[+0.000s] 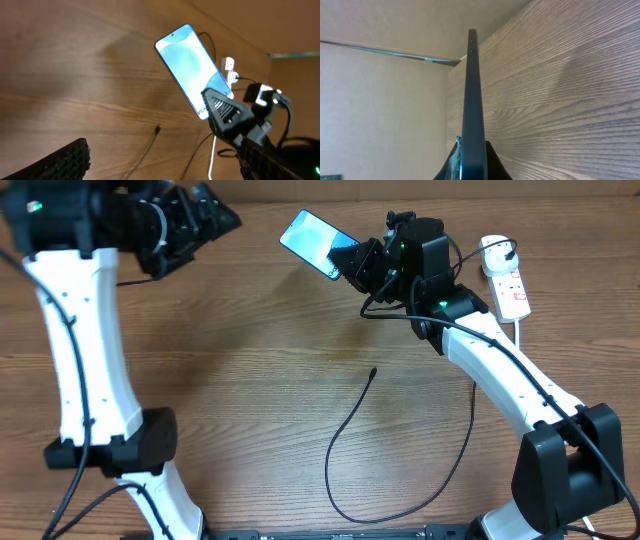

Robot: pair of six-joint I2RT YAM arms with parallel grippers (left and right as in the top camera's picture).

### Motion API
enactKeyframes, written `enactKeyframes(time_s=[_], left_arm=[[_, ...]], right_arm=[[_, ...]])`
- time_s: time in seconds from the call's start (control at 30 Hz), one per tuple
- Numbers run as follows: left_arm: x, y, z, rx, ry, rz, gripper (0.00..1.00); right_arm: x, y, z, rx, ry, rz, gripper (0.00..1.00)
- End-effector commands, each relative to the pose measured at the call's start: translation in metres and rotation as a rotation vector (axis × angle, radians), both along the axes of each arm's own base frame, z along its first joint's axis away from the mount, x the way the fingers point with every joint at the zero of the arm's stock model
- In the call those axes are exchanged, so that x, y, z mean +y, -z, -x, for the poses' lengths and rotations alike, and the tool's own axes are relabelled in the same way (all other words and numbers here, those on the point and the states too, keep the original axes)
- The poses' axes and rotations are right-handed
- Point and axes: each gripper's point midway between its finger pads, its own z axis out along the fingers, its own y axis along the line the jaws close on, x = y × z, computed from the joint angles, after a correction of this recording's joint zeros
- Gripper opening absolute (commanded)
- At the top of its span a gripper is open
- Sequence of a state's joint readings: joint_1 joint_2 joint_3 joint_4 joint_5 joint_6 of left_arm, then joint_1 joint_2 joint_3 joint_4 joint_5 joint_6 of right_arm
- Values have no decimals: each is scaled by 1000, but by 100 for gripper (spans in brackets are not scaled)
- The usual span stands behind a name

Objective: Plug charger to phone and switch on socket
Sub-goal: 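Bring the left gripper back and grasp the phone's other edge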

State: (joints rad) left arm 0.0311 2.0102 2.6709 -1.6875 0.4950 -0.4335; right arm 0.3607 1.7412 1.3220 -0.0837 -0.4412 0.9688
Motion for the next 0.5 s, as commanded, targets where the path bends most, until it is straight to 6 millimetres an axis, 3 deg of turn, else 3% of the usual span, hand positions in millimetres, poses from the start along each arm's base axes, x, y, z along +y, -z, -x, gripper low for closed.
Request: enactKeyframes(time_s=[0.0, 0.13, 0.3, 0.47], left_arm=[[0, -37, 27, -151, 89, -54, 90], [12, -45, 55, -161, 44, -130, 90], [24, -22, 96, -67, 6, -194, 92], [32, 16, 88, 16, -20, -209, 92]], right_arm=[[1, -25, 2, -45, -11, -27, 4], [0, -18, 5, -2, -6, -23, 4], [5, -27, 6, -17, -31, -64, 4], [7, -33, 6, 26, -10, -131, 4]])
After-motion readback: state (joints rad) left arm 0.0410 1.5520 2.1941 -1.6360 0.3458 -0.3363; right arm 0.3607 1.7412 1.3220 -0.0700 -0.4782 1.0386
